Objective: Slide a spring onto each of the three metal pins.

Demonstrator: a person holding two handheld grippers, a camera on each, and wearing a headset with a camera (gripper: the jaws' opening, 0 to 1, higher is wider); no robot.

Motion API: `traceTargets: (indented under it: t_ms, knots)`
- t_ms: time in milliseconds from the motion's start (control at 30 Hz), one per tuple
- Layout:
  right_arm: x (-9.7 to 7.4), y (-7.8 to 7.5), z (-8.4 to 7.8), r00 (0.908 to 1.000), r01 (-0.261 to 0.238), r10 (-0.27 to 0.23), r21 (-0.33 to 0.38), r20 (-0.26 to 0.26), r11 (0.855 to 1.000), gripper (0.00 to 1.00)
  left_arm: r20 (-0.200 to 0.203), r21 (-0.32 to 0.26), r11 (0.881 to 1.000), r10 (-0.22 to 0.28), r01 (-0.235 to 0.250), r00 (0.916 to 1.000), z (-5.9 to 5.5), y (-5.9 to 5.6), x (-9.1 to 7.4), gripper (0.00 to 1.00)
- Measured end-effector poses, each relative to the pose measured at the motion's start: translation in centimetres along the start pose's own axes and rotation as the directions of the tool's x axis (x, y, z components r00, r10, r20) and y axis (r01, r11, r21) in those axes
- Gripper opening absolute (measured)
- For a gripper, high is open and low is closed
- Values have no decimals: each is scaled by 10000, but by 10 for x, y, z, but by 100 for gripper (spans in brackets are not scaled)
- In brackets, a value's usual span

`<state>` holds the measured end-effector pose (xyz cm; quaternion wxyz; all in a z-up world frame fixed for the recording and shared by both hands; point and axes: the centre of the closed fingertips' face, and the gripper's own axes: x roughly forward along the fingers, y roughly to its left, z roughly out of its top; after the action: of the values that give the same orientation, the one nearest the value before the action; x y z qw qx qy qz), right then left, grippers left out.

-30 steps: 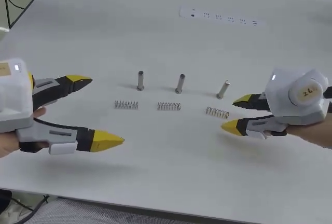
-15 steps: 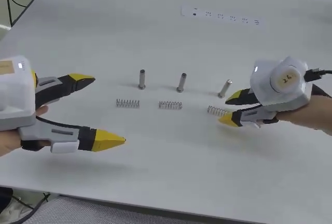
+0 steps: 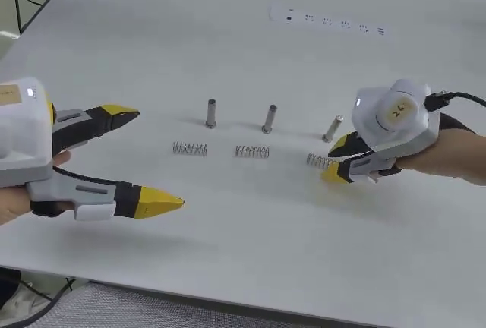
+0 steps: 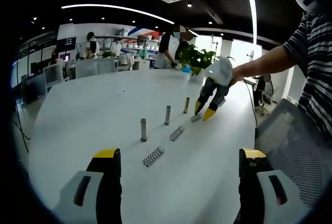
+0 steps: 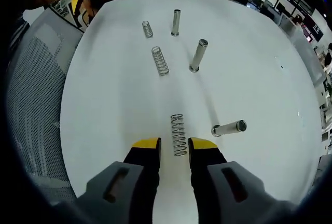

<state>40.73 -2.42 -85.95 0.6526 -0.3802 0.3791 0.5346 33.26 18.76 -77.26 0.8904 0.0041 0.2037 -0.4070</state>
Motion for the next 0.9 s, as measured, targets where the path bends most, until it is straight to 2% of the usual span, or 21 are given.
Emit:
traceTargets:
  t_ms: [500, 900]
  knots:
    - [3, -2, -6, 9990, -286, 281, -111, -352, 9995, 13, -101, -7, 10000, 0, -1, 9999, -4, -2, -2, 94]
    - [-1, 4, -3, 9997, -120, 115, -254, -212, 9996, 13, -99, 67, 9998, -183, 184, 9998, -2, -7, 2, 94]
